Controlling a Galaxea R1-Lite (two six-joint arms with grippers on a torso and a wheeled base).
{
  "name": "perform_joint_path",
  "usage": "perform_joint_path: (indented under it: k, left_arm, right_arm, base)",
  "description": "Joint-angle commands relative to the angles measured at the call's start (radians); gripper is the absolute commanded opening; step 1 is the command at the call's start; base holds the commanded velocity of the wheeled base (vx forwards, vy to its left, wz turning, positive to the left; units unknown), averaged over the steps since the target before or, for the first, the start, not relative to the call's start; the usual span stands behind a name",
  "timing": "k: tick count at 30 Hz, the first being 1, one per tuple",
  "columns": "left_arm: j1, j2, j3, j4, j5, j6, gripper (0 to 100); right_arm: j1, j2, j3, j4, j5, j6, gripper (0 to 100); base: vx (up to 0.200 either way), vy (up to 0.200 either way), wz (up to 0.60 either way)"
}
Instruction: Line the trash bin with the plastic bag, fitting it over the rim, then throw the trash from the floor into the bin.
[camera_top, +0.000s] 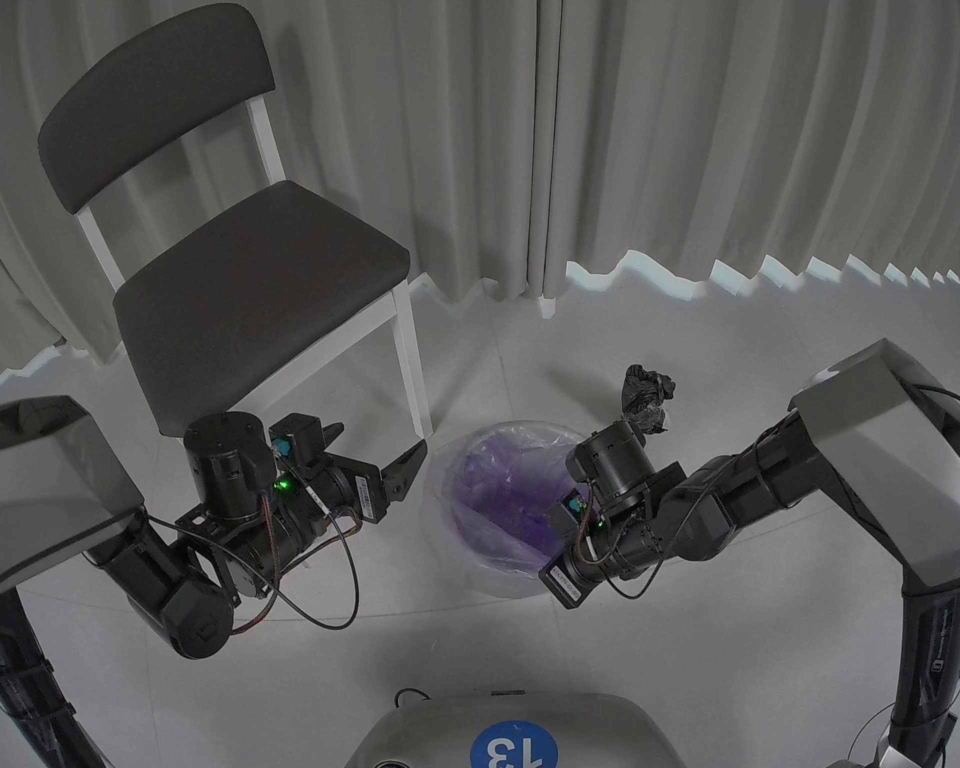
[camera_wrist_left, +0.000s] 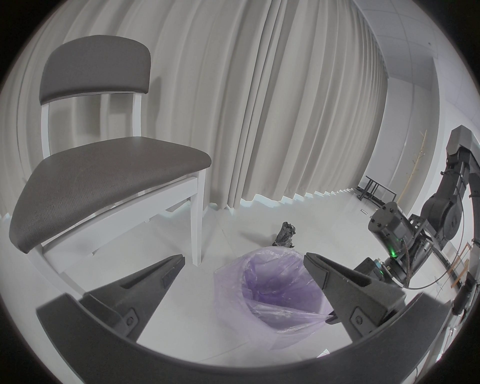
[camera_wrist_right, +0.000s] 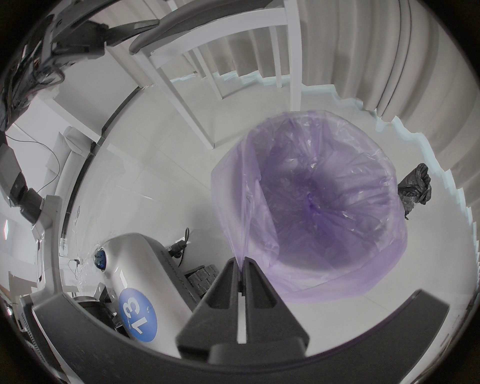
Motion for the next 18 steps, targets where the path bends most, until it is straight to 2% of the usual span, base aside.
perform_joint_path:
  k: [1, 18]
  left_arm:
    - [0.000, 0.007, 0.000, 0.000, 0.000, 0.000, 100]
    - [0.002, 0.007, -0.001, 0.000, -0.001, 0.000, 100]
  right_arm:
    - [0.020, 0.005, 0.011, -0.002, 0.001, 0.001, 0]
    - [0.019, 0.183, -0.076, -0.003, 0.001, 0.012, 0]
  base:
    - [0.000, 0.000, 0.00]
    - [0.000, 0.000, 0.00]
